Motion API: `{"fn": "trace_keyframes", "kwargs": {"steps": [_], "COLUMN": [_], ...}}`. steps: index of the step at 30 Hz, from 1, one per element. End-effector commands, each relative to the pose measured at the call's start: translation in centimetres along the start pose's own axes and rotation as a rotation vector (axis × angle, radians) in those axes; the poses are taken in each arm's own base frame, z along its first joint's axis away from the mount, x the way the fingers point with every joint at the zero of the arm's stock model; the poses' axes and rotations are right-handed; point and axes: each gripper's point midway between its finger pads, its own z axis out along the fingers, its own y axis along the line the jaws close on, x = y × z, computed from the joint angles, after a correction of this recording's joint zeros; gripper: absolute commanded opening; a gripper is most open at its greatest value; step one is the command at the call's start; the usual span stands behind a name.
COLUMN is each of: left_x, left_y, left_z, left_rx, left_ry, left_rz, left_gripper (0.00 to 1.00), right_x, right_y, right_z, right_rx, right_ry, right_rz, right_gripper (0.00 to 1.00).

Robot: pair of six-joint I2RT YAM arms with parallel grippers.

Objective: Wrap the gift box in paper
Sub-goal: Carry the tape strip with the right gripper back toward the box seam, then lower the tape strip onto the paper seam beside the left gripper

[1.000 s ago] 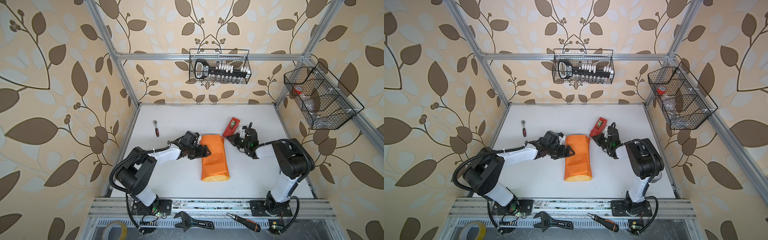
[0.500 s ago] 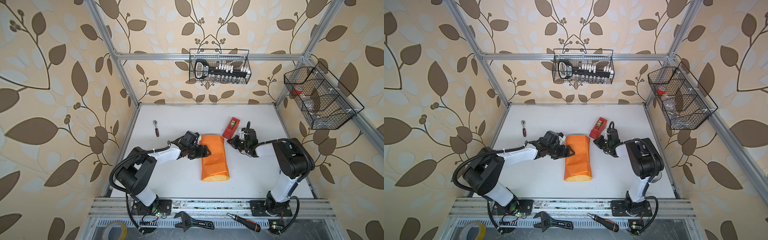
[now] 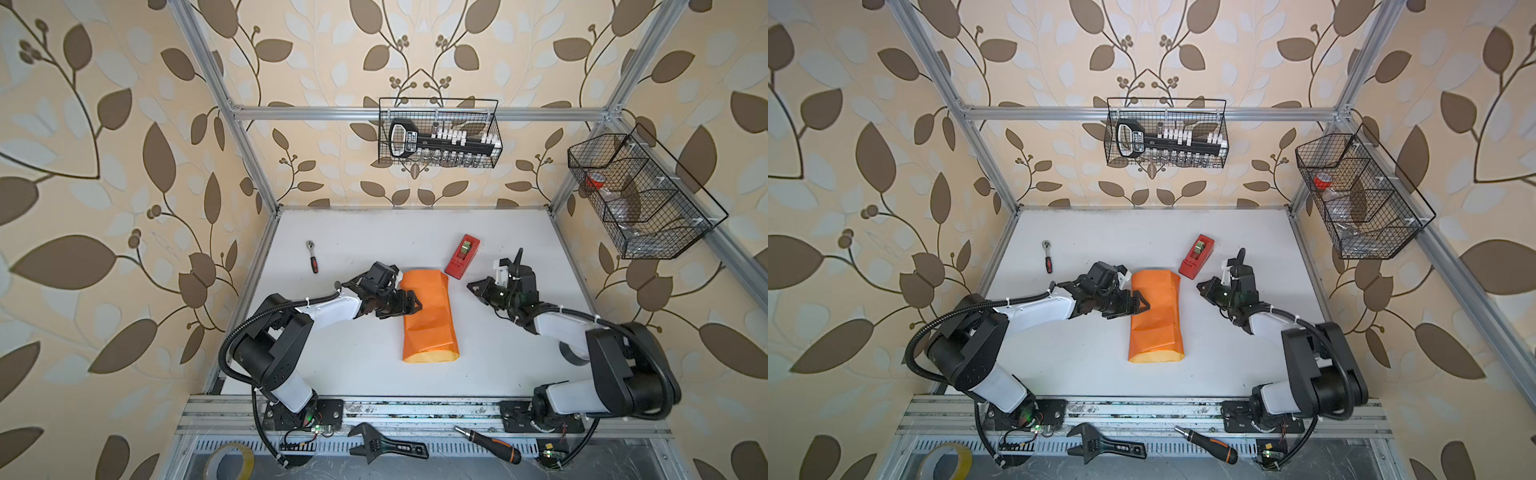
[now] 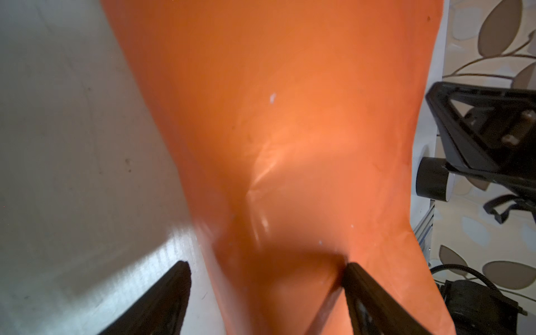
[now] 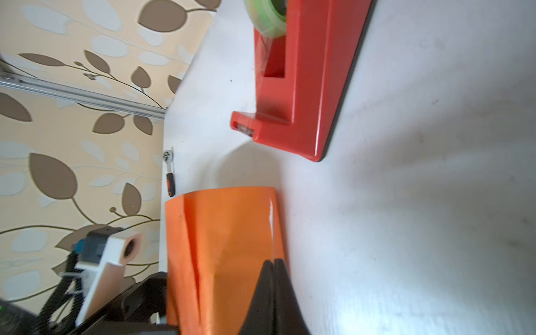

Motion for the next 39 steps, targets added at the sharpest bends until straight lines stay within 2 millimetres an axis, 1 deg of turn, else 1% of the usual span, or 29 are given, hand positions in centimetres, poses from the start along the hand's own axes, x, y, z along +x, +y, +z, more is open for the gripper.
{"fn": "trace_keyframes", "kwargs": {"steps": [1, 4, 7, 11, 16, 22, 28, 36, 39], "left_x": [2.9, 2.9, 2.8, 2.7, 2.6, 2.6, 2.6, 2.7, 2.8], "left_y": [5.2, 5.2, 5.2, 5.0, 5.0, 4.9, 4.8, 5.0, 5.0], "left_z": [0.8, 0.8, 0.8, 0.8, 0.8, 0.7, 0.7, 0.9, 1.0], "left_rx": [-0.201, -0.203, -0.202, -0.200, -0.200, -0.201, -0.196, -0.196, -0.195], "left_ry": [0.080, 0.082, 0.081, 0.080, 0.083, 0.082, 0.081, 0.087, 0.087], "left_rz": [-0.023, -0.024, -0.024, -0.021, -0.020, -0.014, -0.012, -0.011, -0.012], "left_gripper": [0.84, 0.84, 0.84, 0.84, 0.84, 0.84, 0.84, 0.84, 0.84], "right_x": [0.7, 1.5, 2.3, 3.4, 4.6, 5.6, 6.1, 6.8, 7.0], "right_y": [2.0, 4.6, 6.4, 8.1, 9.2, 9.3, 8.2, 7.9, 7.4], "right_z": [-1.4, -2.6, -3.4, -3.8, -3.2, -1.9, -0.7, 0.4, 0.6], "right_rx": [-0.057, -0.105, -0.117, -0.103, -0.085, -0.039, 0.008, 0.015, 0.027], "right_ry": [-0.054, -0.136, -0.226, -0.337, -0.395, -0.422, -0.414, -0.392, -0.381], "right_rz": [0.012, 0.011, 0.005, -0.029, -0.069, -0.115, -0.149, -0.192, -0.204], "right_gripper": [0.00, 0.00, 0.00, 0.00, 0.00, 0.00, 0.00, 0.00, 0.00]}}
